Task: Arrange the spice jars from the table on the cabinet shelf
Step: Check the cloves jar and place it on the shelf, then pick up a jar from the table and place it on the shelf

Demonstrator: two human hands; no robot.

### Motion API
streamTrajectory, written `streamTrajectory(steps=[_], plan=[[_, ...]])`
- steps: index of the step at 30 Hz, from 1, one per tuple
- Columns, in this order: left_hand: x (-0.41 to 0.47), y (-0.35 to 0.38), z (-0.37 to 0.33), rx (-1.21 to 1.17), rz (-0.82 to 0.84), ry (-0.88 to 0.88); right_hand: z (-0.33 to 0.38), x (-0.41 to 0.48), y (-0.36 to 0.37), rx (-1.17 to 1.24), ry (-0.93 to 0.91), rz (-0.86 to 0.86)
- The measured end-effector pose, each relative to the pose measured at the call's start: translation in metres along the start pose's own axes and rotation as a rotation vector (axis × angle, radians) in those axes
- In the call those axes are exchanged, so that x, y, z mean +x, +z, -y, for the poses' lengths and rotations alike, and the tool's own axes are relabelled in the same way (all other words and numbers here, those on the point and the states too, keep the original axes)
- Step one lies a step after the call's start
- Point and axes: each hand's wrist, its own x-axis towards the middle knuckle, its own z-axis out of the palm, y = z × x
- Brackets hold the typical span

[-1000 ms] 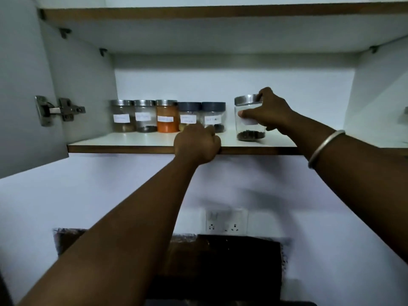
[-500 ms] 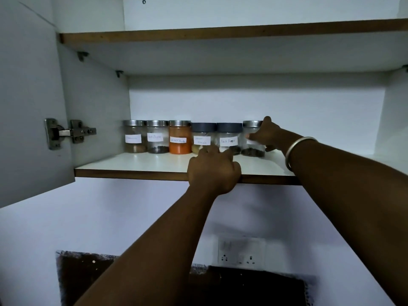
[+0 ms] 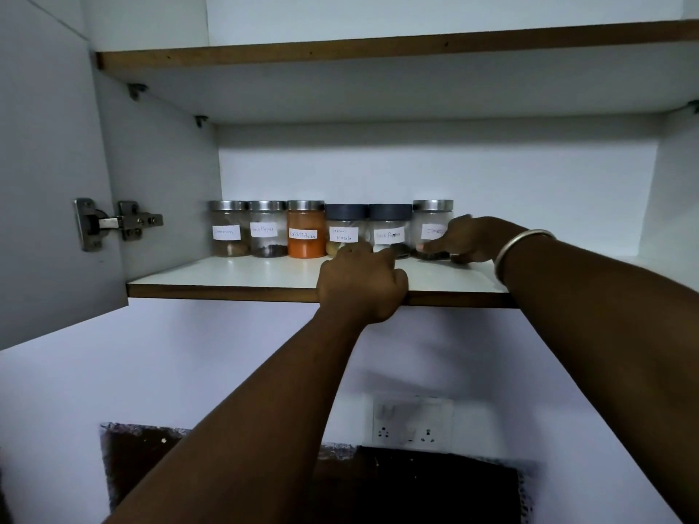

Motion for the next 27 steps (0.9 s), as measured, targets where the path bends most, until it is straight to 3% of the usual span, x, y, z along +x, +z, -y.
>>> streamTrajectory(steps=[4, 7, 10, 15, 18, 21, 24, 27], plan=[[-0.001, -0.004, 0.001, -0.014, -0.013, 0.017, 0.006, -0.033, -0.002, -0.085, 0.014, 0.125], [-0.002, -0.007, -0.001, -0.041, -0.012, 0.021, 0.014, -0.074, 0.006, -0.323, -0.045, 0.096], [-0.007, -0.015, -0.005, -0.091, 0.026, 0.024, 0.015, -0.122, 0.024, -0.404, -0.138, 0.083], [-0.026, -0.035, -0.015, -0.374, 0.059, 0.072, 0.004, -0.195, 0.052, -0.555, -0.328, -0.149], [-0.06, -0.043, -0.039, -0.572, 0.017, 0.171, -0.015, -0.233, 0.078, -0.257, -0.529, -0.374], [-0.134, -0.037, -0.063, -0.757, -0.101, 0.137, -0.044, -0.284, 0.127, 0.205, -0.56, -0.476], [-0.231, -0.021, -0.083, -0.944, -0.138, 0.033, -0.085, -0.337, 0.194, 0.474, -0.53, -0.464], [-0.331, 0.011, -0.098, -1.03, -0.028, -0.092, -0.138, -0.386, 0.265, 0.609, -0.438, -0.367]])
